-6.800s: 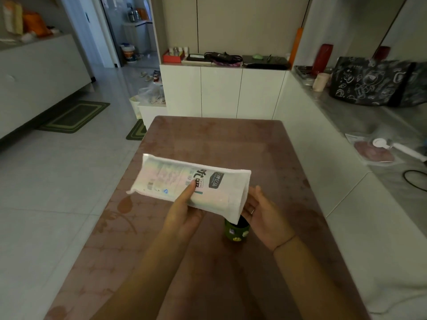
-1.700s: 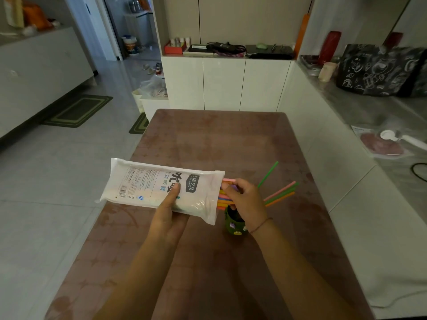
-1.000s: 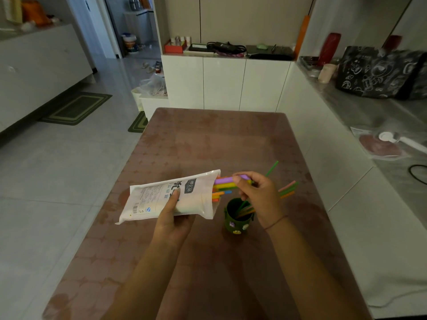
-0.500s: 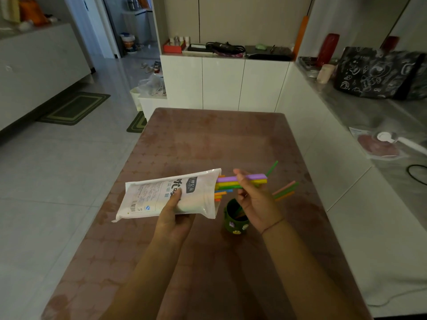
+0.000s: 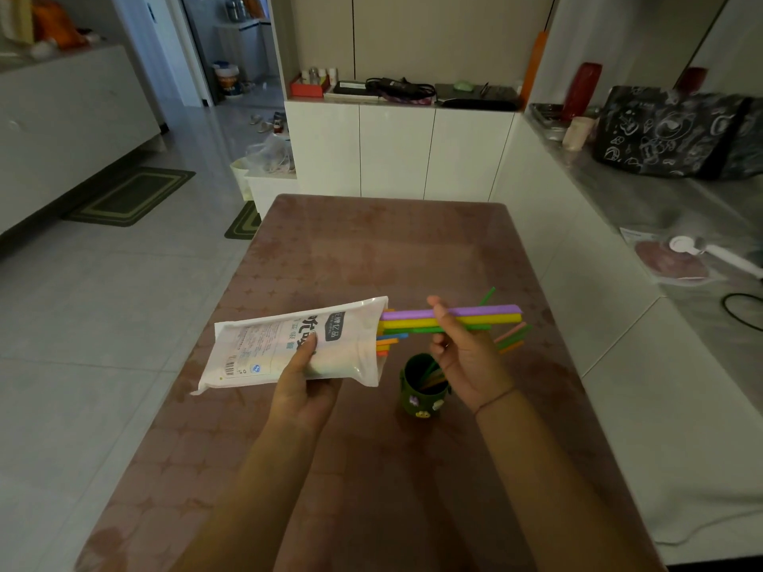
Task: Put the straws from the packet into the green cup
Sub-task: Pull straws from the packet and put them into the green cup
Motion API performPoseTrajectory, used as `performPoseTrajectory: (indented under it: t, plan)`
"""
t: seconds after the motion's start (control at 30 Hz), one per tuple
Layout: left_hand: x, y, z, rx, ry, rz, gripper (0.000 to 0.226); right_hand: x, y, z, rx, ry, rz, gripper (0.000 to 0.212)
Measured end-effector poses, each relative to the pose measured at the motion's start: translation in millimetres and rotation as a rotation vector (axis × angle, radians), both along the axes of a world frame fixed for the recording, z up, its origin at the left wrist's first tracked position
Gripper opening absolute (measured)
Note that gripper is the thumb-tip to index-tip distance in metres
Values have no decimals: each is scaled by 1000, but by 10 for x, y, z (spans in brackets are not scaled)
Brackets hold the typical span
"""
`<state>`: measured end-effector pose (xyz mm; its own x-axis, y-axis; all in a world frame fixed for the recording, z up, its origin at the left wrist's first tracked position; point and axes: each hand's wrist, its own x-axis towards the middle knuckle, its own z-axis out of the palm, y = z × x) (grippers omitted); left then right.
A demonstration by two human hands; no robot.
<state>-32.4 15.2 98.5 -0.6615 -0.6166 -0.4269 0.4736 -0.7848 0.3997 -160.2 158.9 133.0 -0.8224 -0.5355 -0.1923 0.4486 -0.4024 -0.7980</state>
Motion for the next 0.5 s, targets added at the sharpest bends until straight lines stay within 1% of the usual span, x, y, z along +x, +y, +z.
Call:
performPoseTrajectory:
  t: [0.1, 0.23, 0.37, 0.5]
  plan:
    - [-35, 72, 10, -7, 1, -26, 30, 94, -65, -22, 34, -6, -5, 15]
    - [10, 27, -21, -7, -2, -3, 31, 58, 0, 2, 89, 47, -108, 9]
    - [116, -97, -57, -6, -17, 41, 36, -71, 159, 57, 122, 88, -208, 10]
    - [178, -214, -78, 0, -53, 94, 45, -186, 338, 132, 124, 153, -229, 11]
